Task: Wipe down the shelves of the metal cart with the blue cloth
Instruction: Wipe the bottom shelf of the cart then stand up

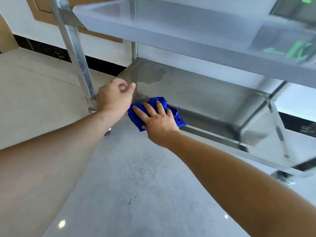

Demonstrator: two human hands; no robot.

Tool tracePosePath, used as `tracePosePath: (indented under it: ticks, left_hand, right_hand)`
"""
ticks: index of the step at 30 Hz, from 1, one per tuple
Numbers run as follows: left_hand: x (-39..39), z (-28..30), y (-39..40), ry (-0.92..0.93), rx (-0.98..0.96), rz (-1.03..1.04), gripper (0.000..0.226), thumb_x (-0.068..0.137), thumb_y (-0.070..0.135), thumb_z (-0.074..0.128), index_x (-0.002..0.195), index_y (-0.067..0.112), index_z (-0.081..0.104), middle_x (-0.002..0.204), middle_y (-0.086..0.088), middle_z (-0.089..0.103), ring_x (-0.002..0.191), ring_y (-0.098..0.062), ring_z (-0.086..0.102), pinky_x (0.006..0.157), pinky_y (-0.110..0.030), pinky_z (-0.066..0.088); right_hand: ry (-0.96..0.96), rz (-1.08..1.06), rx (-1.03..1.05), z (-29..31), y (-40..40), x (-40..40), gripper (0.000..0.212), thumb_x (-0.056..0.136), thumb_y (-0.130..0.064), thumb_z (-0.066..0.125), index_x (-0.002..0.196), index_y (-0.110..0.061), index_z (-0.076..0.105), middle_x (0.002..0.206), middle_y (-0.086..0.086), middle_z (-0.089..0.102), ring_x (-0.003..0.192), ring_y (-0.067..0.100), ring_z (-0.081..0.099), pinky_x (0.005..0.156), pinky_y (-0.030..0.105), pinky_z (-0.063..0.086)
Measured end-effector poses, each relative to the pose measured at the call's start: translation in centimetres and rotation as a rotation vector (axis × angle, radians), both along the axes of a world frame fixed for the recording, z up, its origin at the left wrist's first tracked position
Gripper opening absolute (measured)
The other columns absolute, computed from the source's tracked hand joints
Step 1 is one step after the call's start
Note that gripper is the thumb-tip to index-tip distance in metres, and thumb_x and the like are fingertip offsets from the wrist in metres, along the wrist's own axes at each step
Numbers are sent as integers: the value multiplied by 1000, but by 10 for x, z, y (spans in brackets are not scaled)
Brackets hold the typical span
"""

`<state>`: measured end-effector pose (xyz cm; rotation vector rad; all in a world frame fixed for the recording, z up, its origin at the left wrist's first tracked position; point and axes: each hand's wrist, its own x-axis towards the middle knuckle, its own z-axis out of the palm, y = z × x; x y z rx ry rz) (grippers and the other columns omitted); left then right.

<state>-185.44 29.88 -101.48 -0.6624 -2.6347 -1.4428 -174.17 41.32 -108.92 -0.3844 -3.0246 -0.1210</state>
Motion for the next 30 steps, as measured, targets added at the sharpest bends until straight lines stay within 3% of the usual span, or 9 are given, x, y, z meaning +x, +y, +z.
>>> tracePosePath:
  ticks: [8,19,25,30]
  left_hand:
    - [89,-3,82,156,-126,-347,42,92,50,56,120,19,64,123,-2,67,113,-25,60,94,-38,48]
    - [185,-25,153,259,-171,-608,45,93,46,58,124,13,63,122,-10,67,116,-34,54,95,-38,43]
    - [200,-40,149,320,-158,-568,45,92,45,57,122,12,65,124,-9,66,117,-33,55,101,-38,39]
    - [215,-48,116,248,-152,-476,48,92,46,54,124,11,64,133,-13,60,126,-32,49,108,-37,34]
  right_hand:
    - [-13,-148,-36,2,63,132,72,102,-43,49,155,-45,-1,165,-5,18,151,37,10,116,61,24]
    - [40,-514,-66,-1,129,293,72,100,-47,54,155,-45,8,162,-9,24,150,36,13,114,60,25]
    - [96,-571,-58,-18,128,312,66,100,-41,56,156,-41,21,159,-6,33,149,38,18,116,60,22]
    - [148,-698,-95,-16,111,305,65,100,-30,58,155,-42,25,157,-5,35,149,39,16,117,60,17]
